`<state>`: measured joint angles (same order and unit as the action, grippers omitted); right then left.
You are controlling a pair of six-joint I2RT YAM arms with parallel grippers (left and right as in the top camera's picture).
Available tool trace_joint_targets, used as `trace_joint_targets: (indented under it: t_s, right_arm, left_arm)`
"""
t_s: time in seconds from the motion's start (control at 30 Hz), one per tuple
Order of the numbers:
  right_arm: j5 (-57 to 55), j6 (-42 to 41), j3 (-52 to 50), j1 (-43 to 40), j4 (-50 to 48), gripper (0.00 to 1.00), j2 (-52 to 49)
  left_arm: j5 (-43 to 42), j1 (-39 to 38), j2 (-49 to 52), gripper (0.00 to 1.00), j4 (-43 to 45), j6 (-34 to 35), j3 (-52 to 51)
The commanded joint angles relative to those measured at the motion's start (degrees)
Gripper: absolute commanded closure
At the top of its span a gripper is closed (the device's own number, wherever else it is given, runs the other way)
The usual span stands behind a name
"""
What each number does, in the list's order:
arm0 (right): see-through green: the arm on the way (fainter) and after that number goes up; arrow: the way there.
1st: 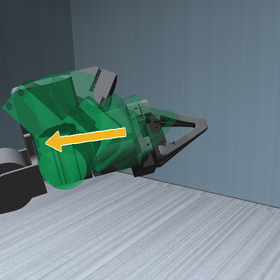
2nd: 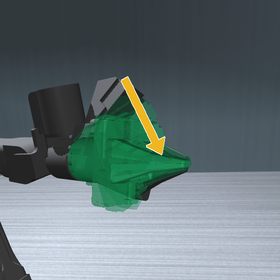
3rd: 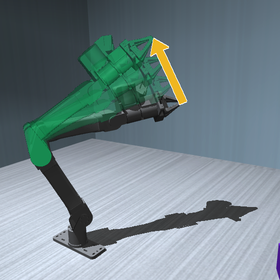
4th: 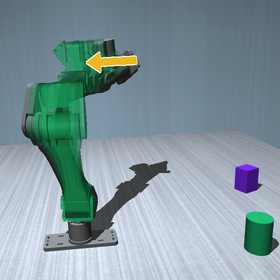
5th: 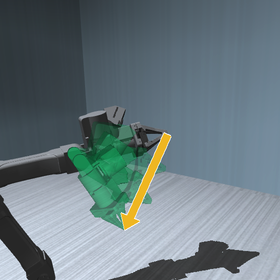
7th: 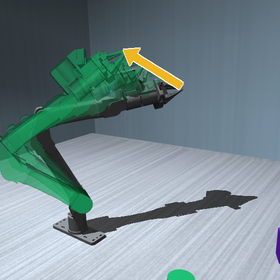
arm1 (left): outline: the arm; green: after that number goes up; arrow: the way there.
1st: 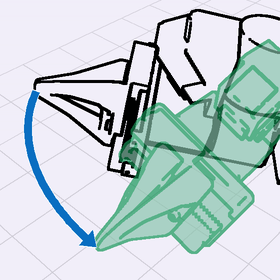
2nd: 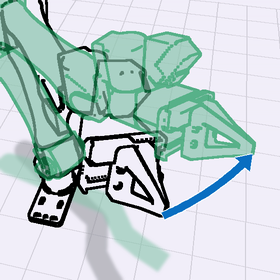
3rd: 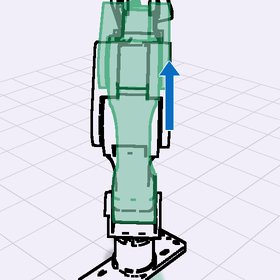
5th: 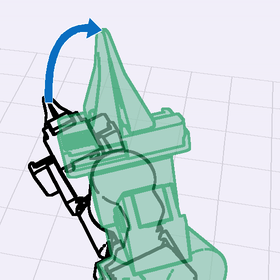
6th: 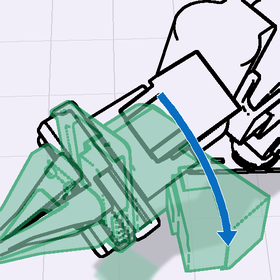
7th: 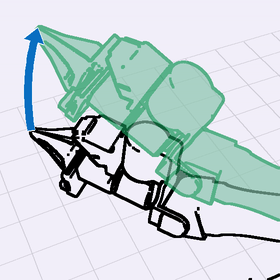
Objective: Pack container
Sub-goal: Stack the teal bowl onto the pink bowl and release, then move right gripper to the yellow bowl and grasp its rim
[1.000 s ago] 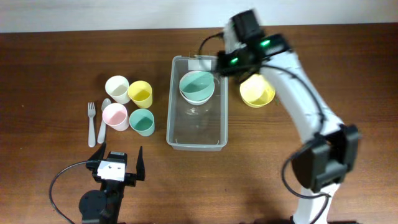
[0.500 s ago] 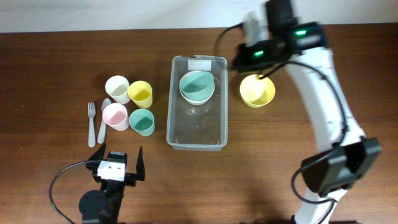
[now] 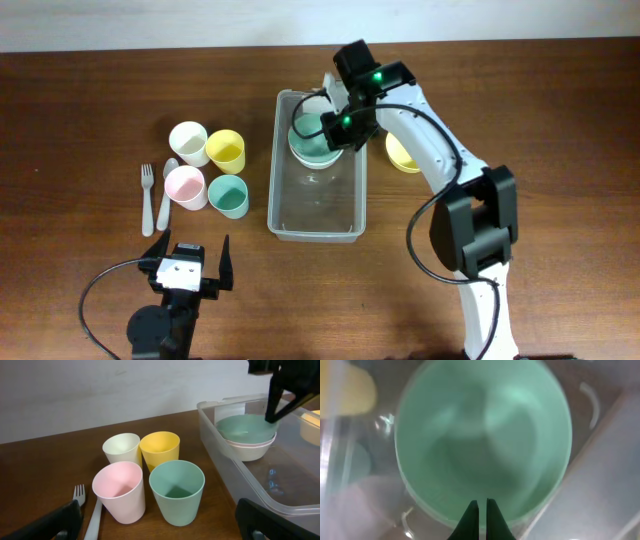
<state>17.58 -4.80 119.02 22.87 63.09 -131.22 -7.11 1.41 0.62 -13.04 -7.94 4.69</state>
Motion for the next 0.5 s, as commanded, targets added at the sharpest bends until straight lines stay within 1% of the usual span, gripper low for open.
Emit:
trace_joint_targets:
  t_s: [0.0,0.17,0.3,0.37,0.43,0.47]
  right_arm:
    - [0.0,-0.5,0.0,0.5,0.6,0.96,-0.1]
    - [-0.1,0.6,0.4,0.3,0.8,0.96,0.8]
    - [-0.1,0.0,2.1,-1.5,0.8,0.96,6.3]
    - [-0.2,-0.6,2.9,-4.6,0.7,0.96,11.2]
    - [-0.5,-3.1,2.9,-9.2,1.0,0.96,15.0]
    - [-0.4,-3.9,2.8,-12.9,1.8,0.87,16.2]
  left_arm:
    - [-0.6,-0.2,-0.3,0.00,0.0,-0.7,-0.5]
    - [-0.6,-0.2,-0.3,0.00,0.0,-0.7,-0.5]
    - [-0.6,-0.2,-0.3,0.00,0.0,-0.7,-0.5]
    - [-0.6,-0.2,-0.3,0.00,0.0,-0.7,-0.5]
    - [-0.6,-0.2,-0.3,0.00,0.0,-0.7,-0.5]
    - [-0.6,-0.2,-0.3,0.00,0.0,-0.7,-0.5]
